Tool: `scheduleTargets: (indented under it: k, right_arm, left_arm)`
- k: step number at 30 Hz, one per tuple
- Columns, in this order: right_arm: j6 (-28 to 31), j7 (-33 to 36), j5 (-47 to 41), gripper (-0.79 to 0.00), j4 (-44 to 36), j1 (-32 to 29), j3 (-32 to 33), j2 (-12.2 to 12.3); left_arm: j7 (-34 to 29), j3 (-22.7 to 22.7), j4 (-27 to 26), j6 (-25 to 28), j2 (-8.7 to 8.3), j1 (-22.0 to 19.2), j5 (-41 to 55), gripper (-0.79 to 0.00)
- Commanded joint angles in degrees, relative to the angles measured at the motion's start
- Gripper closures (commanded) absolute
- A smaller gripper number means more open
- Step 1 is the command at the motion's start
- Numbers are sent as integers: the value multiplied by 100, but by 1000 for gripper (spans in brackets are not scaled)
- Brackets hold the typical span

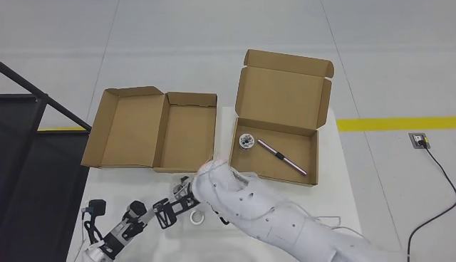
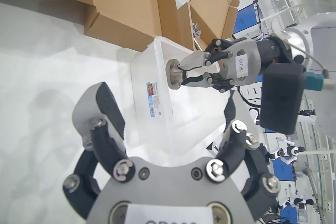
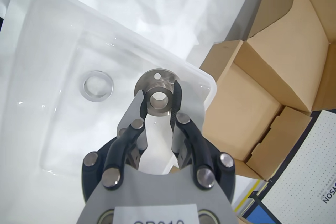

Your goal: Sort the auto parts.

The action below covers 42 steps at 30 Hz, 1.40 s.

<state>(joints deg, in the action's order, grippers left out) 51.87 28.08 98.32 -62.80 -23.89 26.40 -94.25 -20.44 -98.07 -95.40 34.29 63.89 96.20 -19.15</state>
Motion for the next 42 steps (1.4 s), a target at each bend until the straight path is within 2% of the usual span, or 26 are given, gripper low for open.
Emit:
scheduleTargets:
  k: [1,8,12,16,23,29,42]
  right_arm:
    - [-12,202,27,0,-357,-187,211,118]
    - [-225,318,386,0,-1334,-822,882,480]
    - [-457,-91,768,0,-1697,-1085,1173,640]
    - [-992,-536,1252,0,-1720,-1213,1326,723]
    - [-1536,-1116,1092,0,-838,-757,1388,577]
    - [-1490,-1512,641,0,55,-206,1395,399]
    - [-1490,-1512,641,0,55,-206,1395,399]
  left_arm:
    - [14,3,-16,-15,-1,5,-2,-785]
    - [162,-109,21,70,-10,24,217,-785]
    - [121,-264,78,78,-28,-6,517,-785]
    - [90,-433,83,260,-50,65,640,-785]
    - [27,-598,86,418,-73,192,793,-785]
    - [-5,-630,50,478,-82,237,799,-785]
    - [-34,-629,42,494,-85,243,774,-785]
